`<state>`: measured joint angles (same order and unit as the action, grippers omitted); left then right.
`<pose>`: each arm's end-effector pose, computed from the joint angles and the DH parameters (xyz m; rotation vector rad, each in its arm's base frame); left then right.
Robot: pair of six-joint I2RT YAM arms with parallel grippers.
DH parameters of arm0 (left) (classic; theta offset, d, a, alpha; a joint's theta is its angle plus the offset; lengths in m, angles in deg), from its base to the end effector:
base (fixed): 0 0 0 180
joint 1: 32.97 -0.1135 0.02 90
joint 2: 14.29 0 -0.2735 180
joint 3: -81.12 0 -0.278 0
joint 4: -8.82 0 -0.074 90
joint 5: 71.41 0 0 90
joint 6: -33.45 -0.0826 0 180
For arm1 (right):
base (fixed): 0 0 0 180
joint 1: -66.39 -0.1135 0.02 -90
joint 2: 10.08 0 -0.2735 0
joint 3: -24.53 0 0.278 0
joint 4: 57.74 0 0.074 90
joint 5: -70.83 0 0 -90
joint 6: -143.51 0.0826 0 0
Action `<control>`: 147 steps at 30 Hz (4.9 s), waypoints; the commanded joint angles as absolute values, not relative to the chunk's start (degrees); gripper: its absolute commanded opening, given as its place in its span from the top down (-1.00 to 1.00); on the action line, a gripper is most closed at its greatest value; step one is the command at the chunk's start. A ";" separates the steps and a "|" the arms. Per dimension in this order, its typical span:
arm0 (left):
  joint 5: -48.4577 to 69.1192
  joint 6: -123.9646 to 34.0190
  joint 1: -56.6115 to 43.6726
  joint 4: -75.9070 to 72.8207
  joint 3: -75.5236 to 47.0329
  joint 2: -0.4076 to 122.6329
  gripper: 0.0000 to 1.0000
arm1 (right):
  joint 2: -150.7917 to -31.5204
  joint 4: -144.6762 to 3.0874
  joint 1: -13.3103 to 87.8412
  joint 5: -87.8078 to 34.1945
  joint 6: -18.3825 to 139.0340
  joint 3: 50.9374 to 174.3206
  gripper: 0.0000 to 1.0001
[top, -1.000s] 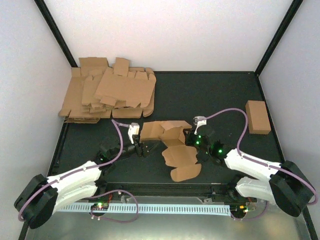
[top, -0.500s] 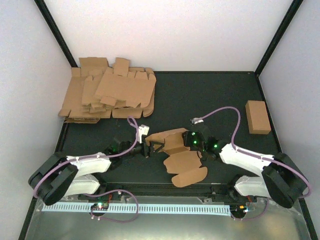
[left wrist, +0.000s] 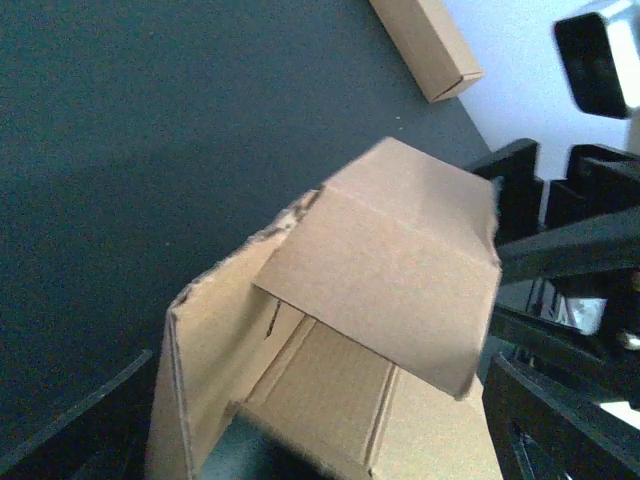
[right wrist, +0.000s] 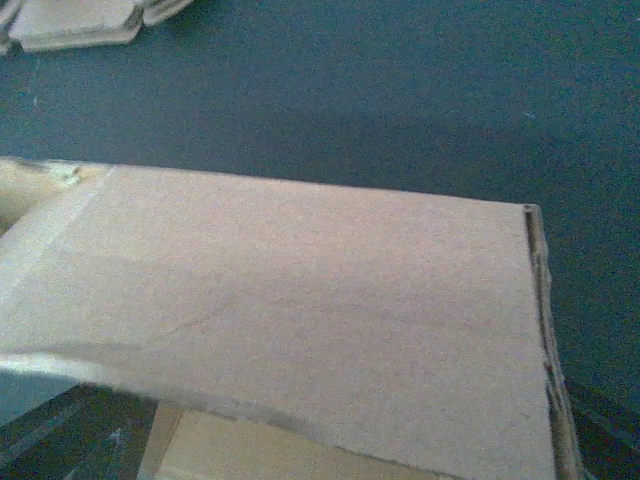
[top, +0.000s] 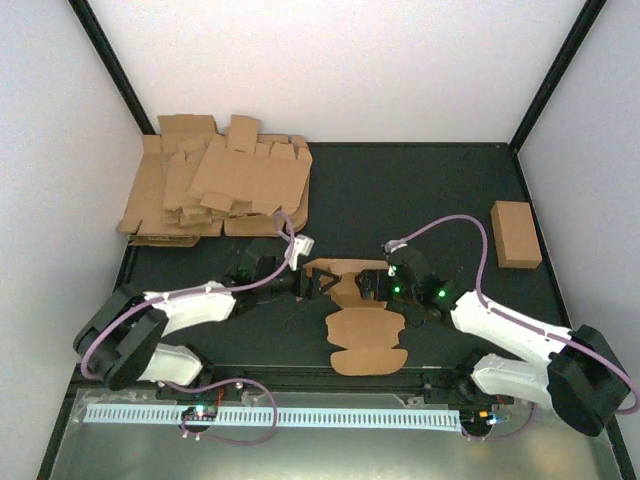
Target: Fold the paper box
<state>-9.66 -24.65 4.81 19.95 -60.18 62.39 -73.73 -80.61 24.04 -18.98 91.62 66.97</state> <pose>0.2187 -0.2190 0.1423 0.4517 2.1750 -1.2242 0.1999 0.1819 0.1491 -0.0888 2.4440 0.6661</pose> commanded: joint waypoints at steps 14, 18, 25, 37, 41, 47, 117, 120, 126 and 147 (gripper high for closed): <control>-22.16 -16.28 -1.34 27.27 -41.33 84.61 -0.67 | -81.22 -89.87 33.34 -35.91 89.15 71.05 -0.99; -18.92 -21.42 -1.72 20.19 -36.81 84.34 -0.69 | -80.20 -92.16 34.92 -36.13 86.62 73.32 -0.99; -15.00 -31.23 -3.15 5.34 -29.31 82.35 -0.85 | -76.61 -101.75 34.93 -38.08 80.74 75.13 -0.99; -8.49 -37.99 -2.88 -8.00 -36.45 64.23 -0.87 | -67.12 -110.35 34.97 -33.72 76.94 81.50 -0.99; -8.52 -34.82 -1.61 -8.30 -44.04 54.89 -0.87 | -67.14 -108.76 34.78 -39.76 71.13 85.54 -0.99; -8.64 -26.28 0.82 -5.03 -55.20 46.47 -0.85 | -77.84 -114.76 29.11 -36.23 61.59 98.32 -0.99; 5.08 -37.09 -1.49 -35.35 -38.30 24.50 -0.97 | -83.54 -99.11 34.14 -41.02 67.86 99.24 -0.16; 9.65 -39.34 -1.67 -42.12 -32.11 25.42 -0.97 | -81.68 -94.60 35.91 -42.39 73.16 95.37 -0.17; 4.85 -33.16 -1.77 -35.65 -38.47 21.39 -0.97 | -74.44 -74.39 37.30 -43.28 89.68 83.71 -0.15; 6.05 -22.28 3.80 16.70 -54.37 31.78 -0.96 | -63.29 -38.50 37.21 -24.36 119.83 68.85 -0.02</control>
<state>1.58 -18.62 1.20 4.43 -58.36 26.70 -63.61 -45.93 37.18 -27.48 115.18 69.92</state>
